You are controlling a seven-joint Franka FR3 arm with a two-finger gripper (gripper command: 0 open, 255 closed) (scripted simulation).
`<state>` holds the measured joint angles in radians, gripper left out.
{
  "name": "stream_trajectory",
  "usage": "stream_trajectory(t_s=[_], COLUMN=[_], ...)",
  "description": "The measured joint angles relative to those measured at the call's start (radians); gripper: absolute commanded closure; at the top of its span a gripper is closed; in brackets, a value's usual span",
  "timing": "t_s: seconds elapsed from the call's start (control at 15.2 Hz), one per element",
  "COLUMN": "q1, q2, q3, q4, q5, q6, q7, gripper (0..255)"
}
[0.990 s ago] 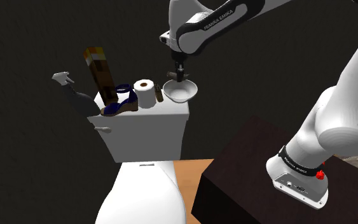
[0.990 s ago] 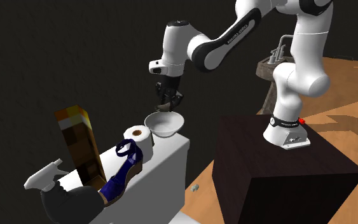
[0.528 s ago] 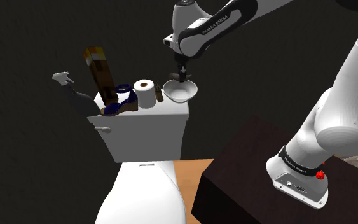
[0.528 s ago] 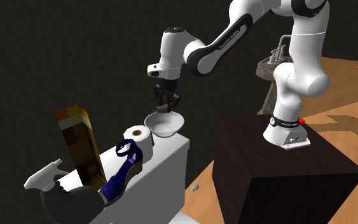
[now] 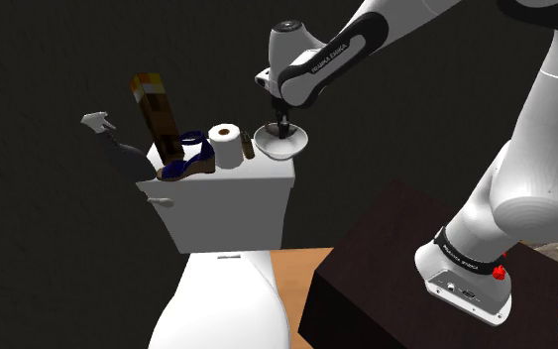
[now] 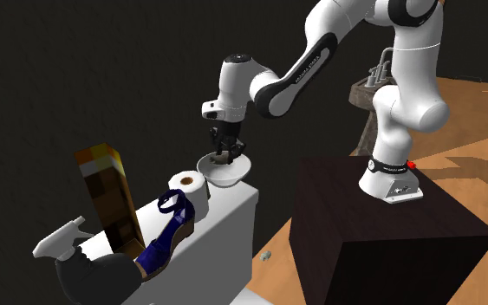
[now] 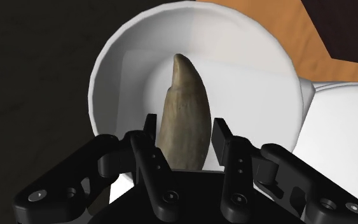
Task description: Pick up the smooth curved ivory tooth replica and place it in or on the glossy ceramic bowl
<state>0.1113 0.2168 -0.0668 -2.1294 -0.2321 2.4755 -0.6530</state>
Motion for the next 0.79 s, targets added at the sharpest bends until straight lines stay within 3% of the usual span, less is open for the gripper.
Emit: stream_trajectory(t_s=[0.46, 0.53, 0.79], q1=[0.000, 0.000, 0.000], q2=[0.010, 0.010, 0.010], q3=[-0.001, -0.001, -0.001], q4=[-0.005, -0.005, -0.005], q5=[-0.003, -0.003, -0.003], q6=[0.015, 0.015, 0.015], q7=[0.004, 0.004, 0.004], gripper=[255, 0, 0])
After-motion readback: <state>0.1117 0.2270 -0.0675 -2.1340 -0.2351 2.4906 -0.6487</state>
